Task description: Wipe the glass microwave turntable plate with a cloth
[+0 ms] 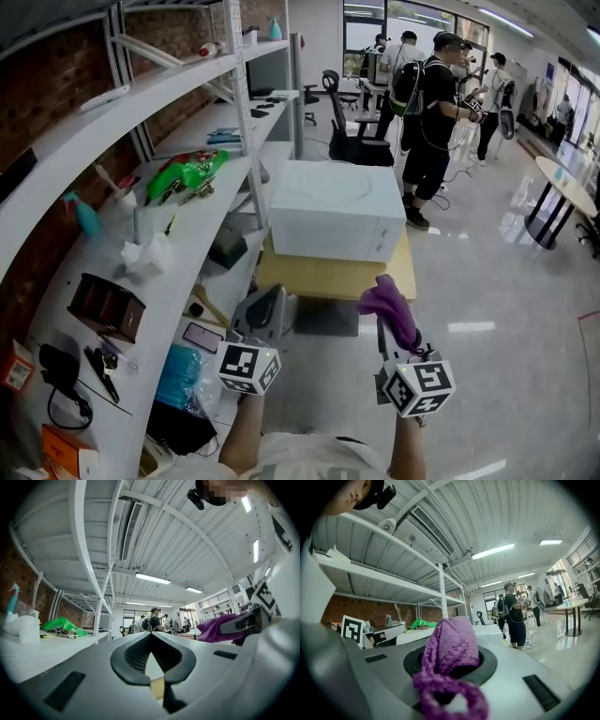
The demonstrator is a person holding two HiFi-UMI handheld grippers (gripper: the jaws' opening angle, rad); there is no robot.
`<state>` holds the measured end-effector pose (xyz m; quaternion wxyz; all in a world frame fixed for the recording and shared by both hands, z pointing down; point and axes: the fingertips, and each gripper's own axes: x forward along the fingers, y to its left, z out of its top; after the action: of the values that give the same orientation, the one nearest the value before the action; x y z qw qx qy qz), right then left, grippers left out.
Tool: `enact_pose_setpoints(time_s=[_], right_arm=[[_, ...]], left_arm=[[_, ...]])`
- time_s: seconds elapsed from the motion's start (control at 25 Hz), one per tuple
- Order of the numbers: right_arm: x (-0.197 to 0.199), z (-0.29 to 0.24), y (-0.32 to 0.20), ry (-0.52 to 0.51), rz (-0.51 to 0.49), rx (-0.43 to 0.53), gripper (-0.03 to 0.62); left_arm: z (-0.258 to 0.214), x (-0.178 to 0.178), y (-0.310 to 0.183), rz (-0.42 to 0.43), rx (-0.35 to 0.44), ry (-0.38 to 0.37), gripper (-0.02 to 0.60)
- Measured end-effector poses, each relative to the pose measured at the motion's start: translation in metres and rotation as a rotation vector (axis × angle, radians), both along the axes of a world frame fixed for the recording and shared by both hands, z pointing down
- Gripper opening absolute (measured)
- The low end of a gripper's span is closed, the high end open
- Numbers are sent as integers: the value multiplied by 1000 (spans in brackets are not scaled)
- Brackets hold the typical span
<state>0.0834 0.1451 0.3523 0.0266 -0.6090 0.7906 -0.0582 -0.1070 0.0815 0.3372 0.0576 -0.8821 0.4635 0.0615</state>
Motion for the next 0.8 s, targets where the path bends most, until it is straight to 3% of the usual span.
enact_pose_setpoints(time_s=[0.2, 0.48, 0.8], right_arm=[[2, 10, -47, 1, 0, -46, 55], [20, 16, -124, 9, -14, -78, 55], [54, 4, -246, 5, -53, -52, 55]], left_arm=[[16, 0, -49, -15, -61, -1, 3], [19, 12, -107, -29, -78, 27, 3], [11, 42, -229, -74, -73, 19, 3]])
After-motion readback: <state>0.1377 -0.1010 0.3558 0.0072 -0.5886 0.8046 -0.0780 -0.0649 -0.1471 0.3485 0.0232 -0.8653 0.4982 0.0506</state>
